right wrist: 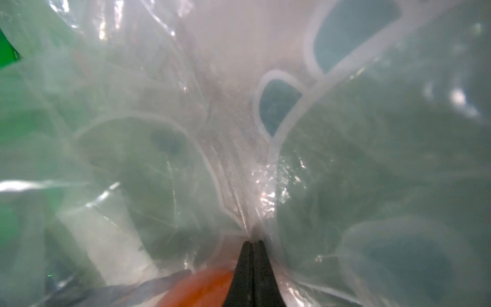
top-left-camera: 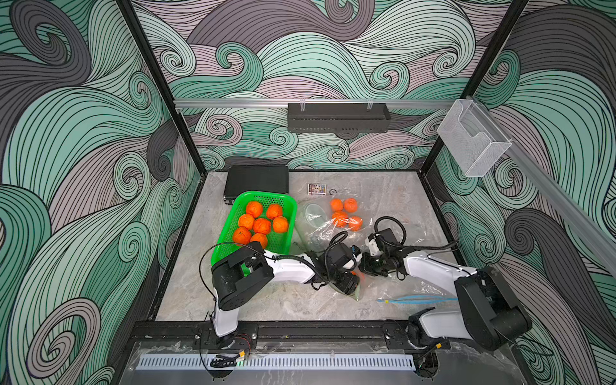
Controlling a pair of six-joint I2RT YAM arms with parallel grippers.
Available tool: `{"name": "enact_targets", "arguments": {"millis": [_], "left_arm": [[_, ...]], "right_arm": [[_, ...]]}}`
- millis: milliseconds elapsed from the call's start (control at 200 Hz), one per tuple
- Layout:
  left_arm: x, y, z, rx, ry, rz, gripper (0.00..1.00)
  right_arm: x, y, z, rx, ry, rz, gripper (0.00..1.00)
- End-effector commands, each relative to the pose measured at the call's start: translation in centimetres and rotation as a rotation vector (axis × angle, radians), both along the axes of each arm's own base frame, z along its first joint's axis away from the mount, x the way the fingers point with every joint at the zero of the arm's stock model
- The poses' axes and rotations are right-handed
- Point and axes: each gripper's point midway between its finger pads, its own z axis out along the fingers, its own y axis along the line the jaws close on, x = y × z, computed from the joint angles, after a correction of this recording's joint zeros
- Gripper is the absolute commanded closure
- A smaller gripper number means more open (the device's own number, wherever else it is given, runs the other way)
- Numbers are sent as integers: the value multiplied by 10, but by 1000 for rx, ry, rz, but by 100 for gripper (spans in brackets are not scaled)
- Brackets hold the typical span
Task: Open the zip-top bag and take out the orange
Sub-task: Pick up the orange from the zipper food storage bag.
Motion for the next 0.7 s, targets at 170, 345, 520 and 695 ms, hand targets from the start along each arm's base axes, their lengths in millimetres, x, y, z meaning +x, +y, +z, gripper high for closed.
{"name": "enact_targets", "arguments": {"millis": [170, 345, 520, 695], "left_arm": [[-4, -1, 27, -37, -8, -14, 64], [-12, 27, 42, -17, -27, 7, 70], [-20, 53, 41, 35, -17, 27, 74], [-32, 80, 39, 88, 13, 48, 77]], "right_arm": [[1, -4, 0, 19, -107, -39, 95], [2, 2, 12, 36, -238, -20, 94], [3, 5, 20, 32, -321, -6, 93], [5, 0, 27, 15, -385, -24, 94]]}}
